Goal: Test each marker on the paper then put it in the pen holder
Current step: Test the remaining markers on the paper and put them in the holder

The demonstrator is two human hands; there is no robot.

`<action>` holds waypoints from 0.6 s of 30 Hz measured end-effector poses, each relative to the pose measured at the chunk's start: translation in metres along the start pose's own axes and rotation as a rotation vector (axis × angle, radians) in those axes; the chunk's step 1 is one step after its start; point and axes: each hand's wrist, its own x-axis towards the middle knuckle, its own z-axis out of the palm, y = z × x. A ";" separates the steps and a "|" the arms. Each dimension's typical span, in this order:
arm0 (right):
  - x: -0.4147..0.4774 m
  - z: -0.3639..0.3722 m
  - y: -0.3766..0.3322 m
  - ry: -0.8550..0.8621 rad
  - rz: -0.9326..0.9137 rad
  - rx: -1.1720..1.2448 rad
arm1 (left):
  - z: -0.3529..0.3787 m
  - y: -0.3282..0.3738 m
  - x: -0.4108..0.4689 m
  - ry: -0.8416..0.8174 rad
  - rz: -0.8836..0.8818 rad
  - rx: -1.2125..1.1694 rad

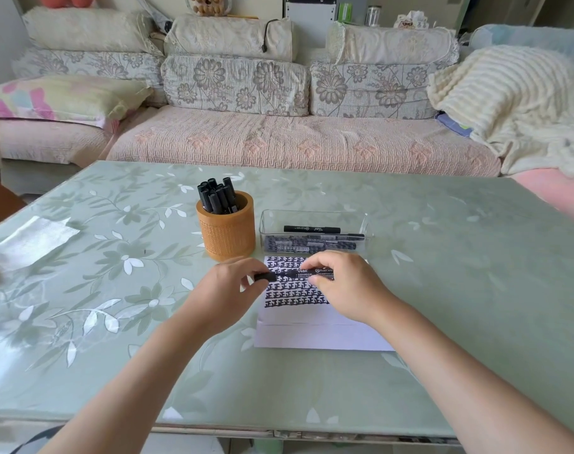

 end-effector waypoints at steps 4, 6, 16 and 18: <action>0.000 0.002 -0.003 -0.055 0.024 0.046 | 0.001 0.003 0.000 -0.030 0.023 -0.018; -0.001 0.003 -0.004 -0.095 0.030 0.086 | 0.002 0.005 0.000 -0.060 0.033 -0.033; 0.003 0.009 -0.010 -0.066 -0.040 0.084 | -0.002 0.003 0.001 -0.065 0.130 -0.044; 0.005 0.010 -0.012 -0.071 -0.041 0.074 | -0.003 0.003 0.002 -0.027 0.131 -0.061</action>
